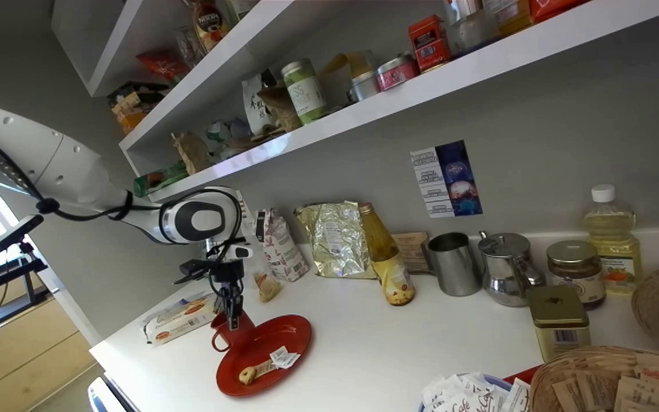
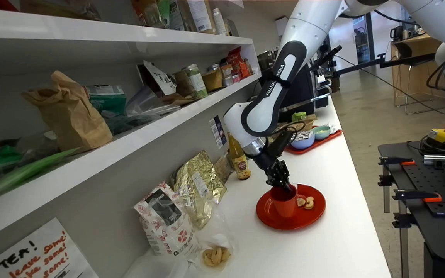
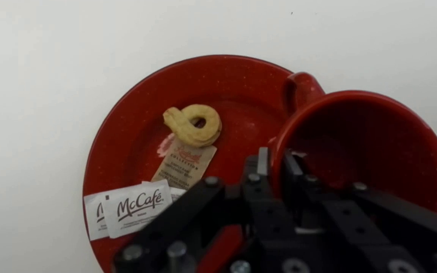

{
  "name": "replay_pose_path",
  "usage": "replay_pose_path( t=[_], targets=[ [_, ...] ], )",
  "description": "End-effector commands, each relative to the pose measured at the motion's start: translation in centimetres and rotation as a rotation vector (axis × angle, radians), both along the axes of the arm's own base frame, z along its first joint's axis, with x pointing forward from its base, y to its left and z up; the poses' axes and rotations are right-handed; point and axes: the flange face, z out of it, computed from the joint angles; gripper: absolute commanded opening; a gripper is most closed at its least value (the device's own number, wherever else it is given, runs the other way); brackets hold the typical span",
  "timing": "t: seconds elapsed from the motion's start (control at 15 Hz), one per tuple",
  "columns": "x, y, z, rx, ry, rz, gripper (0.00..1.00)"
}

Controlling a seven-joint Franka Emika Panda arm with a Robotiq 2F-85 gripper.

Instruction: Put the orange cup on the orange plate

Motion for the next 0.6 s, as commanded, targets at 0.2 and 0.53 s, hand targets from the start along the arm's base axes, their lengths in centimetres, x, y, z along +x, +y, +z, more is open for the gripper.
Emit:
replay_pose_path(
  t=[0.2, 0.53],
  targets=[
    [2.2, -0.8, -1.8, -0.004, 0.026, -0.034, 0.02],
    [2.2, -0.6, -3.7, -0.003, 0.053, -0.031, 0.02]
  ],
)
